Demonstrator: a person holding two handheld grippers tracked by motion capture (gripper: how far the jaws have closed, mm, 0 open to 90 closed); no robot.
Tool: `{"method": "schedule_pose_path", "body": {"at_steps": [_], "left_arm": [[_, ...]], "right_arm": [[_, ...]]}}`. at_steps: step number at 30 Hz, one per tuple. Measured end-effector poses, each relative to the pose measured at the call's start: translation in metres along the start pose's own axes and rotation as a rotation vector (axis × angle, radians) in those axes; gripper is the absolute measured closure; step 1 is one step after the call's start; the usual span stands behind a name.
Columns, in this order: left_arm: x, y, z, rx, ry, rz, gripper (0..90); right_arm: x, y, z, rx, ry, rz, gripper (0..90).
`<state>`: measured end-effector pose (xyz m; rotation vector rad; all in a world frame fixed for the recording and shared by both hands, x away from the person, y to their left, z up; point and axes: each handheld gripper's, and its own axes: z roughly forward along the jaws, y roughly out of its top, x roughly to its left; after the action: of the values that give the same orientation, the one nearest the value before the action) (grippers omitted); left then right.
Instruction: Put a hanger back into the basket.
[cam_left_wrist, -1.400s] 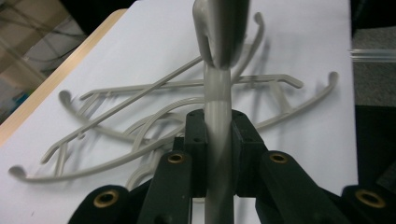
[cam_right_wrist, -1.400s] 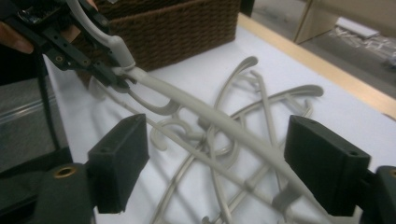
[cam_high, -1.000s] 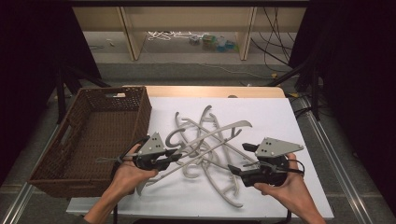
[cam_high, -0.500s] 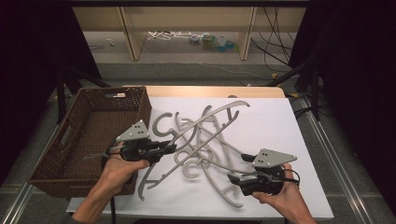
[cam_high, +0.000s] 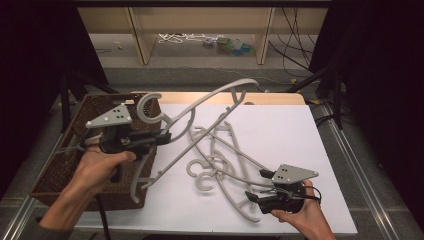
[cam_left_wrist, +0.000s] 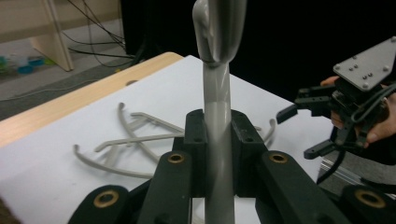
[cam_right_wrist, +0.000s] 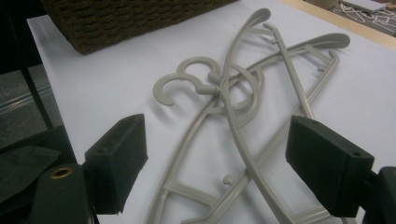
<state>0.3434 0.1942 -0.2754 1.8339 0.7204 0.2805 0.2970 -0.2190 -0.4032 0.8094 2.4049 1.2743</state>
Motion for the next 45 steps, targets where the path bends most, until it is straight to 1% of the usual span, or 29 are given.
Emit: {"method": "schedule_pose_path", "body": {"at_steps": [1, 3, 6, 9, 10, 12, 15, 18, 21, 24, 25, 27, 29, 34, 35, 38, 40, 42, 45], "left_arm": [[0.004, 0.001, -0.003, -0.004, 0.005, -0.003, 79.4], [0.012, 0.004, -0.01, 0.006, 0.046, -0.003, 79.4], [0.028, 0.005, -0.02, 0.011, 0.099, -0.015, 79.4], [0.044, 0.002, -0.028, 0.013, 0.152, -0.025, 79.4], [0.049, 0.0, -0.03, 0.003, 0.167, -0.032, 79.4], [0.06, -0.003, -0.035, 0.001, 0.192, -0.04, 79.4], [0.074, -0.006, -0.042, 0.001, 0.244, -0.036, 79.4], [0.087, -0.01, -0.05, -0.004, 0.283, -0.019, 79.4], [0.099, -0.015, -0.057, -0.004, 0.321, -0.012, 79.4], [0.108, -0.02, -0.063, 0.007, 0.353, 0.017, 79.4], [0.111, -0.023, -0.064, 0.011, 0.353, 0.006, 79.4], [0.116, -0.027, -0.067, 0.018, 0.366, 0.015, 79.4], [0.121, -0.032, -0.07, 0.025, 0.374, 0.007, 79.4], [0.129, -0.043, -0.076, 0.057, 0.407, 0.016, 79.4], [0.131, -0.046, -0.078, 0.057, 0.409, 0.012, 79.4], [0.134, -0.054, -0.081, 0.082, 0.415, 0.004, 79.4], [0.136, -0.059, -0.083, 0.095, 0.418, 0.0, 79.4], [0.138, -0.065, -0.085, 0.103, 0.42, -0.012, 79.4], [0.141, -0.072, -0.087, 0.127, 0.429, -0.017, 79.4]], "right_arm": [[0.0, 0.0, 0.0, 0.0, 0.001, 0.001, 21.7], [0.0, 0.0, 0.0, 0.003, 0.007, -0.001, 21.7], [0.0, 0.0, 0.0, -0.003, 0.002, -0.001, 21.6], [0.0, 0.0, 0.0, 0.001, 0.006, -0.005, 21.6], [0.0, 0.0, 0.0, 0.0, 0.002, 0.0, 21.6], [-0.001, 0.0, 0.001, 0.006, 0.007, 0.0, 21.5], [-0.001, -0.001, 0.002, 0.009, 0.007, 0.001, 21.3], [-0.001, -0.002, 0.002, -0.003, -0.001, 0.004, 21.0], [-0.002, -0.001, 0.001, -0.008, -0.006, 0.006, 20.4], [-0.003, -0.002, 0.002, -0.006, -0.01, 0.006, 20.0], [-0.003, -0.002, 0.002, -0.005, -0.011, 0.008, 20.0], [-0.003, -0.002, 0.002, -0.005, -0.011, 0.014, 20.0], [-0.003, -0.002, 0.003, -0.004, -0.009, 0.012, 20.0], [-0.003, -0.002, 0.003, -0.001, -0.009, 0.013, 20.1], [-0.003, -0.003, 0.003, 0.001, -0.005, 0.012, 20.1], [-0.004, -0.003, 0.003, -0.007, -0.008, 0.012, 20.1], [-0.004, -0.003, 0.003, -0.005, -0.01, 0.012, 20.1], [-0.004, -0.003, 0.003, -0.004, -0.011, 0.012, 20.1], [-0.004, -0.003, 0.003, -0.003, -0.008, 0.013, 20.1]]}}
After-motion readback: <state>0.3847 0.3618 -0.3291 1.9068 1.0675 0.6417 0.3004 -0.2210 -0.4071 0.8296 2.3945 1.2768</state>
